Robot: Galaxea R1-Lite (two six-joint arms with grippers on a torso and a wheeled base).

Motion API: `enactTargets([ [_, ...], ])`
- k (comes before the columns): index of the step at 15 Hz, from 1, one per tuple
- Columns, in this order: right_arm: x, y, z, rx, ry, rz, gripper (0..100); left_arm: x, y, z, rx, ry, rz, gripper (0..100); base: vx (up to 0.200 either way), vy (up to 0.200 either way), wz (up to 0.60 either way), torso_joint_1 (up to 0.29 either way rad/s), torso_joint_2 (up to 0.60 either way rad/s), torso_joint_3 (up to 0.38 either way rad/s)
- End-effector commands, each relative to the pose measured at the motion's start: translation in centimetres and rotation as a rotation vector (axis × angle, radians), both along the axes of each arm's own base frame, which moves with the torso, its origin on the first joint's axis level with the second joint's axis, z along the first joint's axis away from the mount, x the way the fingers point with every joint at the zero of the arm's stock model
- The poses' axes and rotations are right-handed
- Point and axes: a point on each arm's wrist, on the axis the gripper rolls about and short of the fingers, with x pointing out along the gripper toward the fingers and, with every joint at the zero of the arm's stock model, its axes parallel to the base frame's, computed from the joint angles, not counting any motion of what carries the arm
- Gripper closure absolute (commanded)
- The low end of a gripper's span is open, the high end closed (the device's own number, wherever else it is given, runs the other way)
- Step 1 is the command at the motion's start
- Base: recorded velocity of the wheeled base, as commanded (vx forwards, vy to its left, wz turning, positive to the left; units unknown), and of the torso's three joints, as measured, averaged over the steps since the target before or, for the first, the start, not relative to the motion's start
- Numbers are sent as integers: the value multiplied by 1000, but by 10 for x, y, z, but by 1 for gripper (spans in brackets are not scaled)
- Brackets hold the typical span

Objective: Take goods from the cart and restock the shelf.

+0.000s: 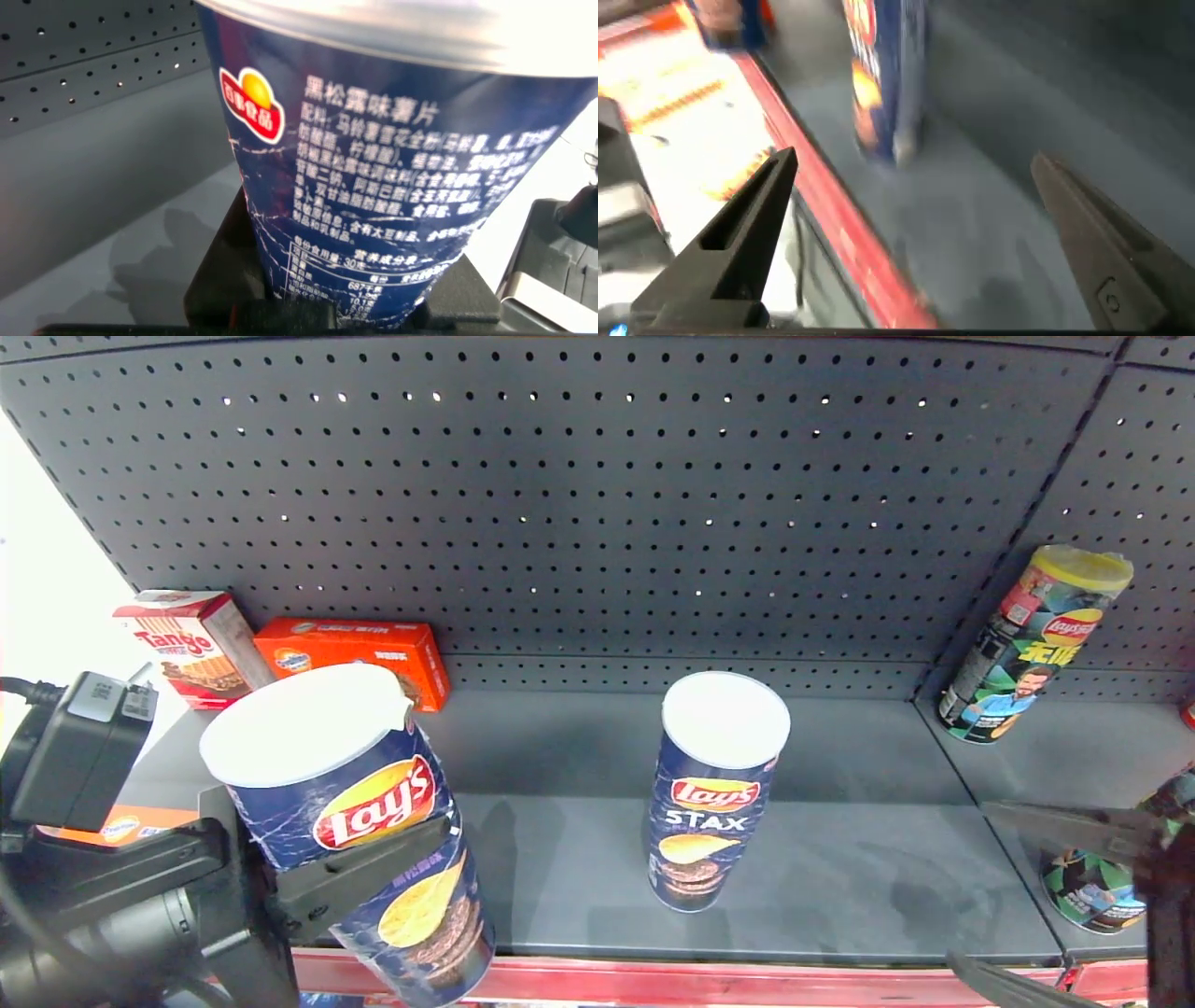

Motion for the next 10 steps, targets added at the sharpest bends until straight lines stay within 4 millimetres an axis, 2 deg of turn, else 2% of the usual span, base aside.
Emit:
enactTargets([
  [1,-46,-32,-27,19,-7,-131,0,0,0,0,1,2,0,100,0,0,0,0,0,0],
  [2,-59,-42,-51,23,34,-237,0,0,0,0,0,0,-2,100,0,0,0,0,0,0],
  [7,-66,-52,-81,22,129,-446,0,1,-1,3,-4,-8,-3,100,0,0,0,0,0,0],
  [10,-73,-60,-99,51,173,-644,0,1,-2,4,-6,-12,-8,100,0,0,0,0,0,0],
])
